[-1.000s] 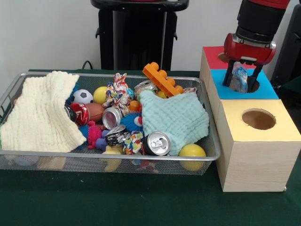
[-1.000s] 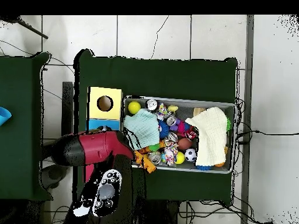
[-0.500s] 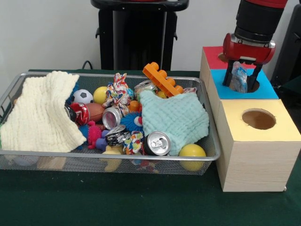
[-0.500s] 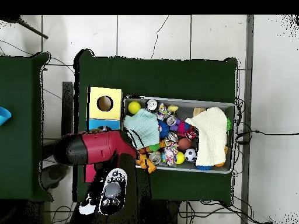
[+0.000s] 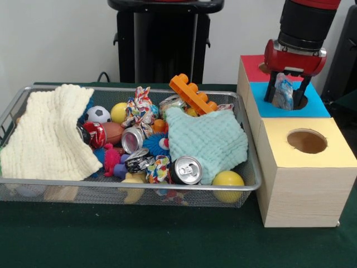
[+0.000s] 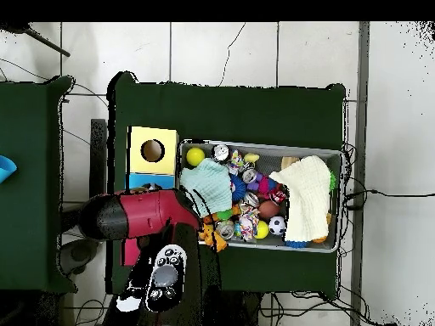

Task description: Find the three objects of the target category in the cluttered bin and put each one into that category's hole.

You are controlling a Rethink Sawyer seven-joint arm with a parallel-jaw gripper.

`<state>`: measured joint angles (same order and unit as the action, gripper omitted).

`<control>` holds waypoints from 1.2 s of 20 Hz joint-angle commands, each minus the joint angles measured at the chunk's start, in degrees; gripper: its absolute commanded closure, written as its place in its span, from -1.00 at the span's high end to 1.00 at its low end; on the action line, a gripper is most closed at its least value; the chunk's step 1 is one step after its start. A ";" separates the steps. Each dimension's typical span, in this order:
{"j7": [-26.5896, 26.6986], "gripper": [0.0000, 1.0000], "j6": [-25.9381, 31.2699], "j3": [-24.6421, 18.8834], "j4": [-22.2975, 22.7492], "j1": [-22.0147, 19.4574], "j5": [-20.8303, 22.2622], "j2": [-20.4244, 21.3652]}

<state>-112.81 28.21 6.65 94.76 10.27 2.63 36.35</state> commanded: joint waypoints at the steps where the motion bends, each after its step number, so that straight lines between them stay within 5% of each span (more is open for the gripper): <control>1: -0.14 1.00 5.94 0.40 1.96 -4.21 4.42 -1.50; 24: -0.28 1.00 10.56 0.20 2.06 -3.69 3.46 1.23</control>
<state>-112.80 30.54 6.73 94.75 10.02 2.72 37.48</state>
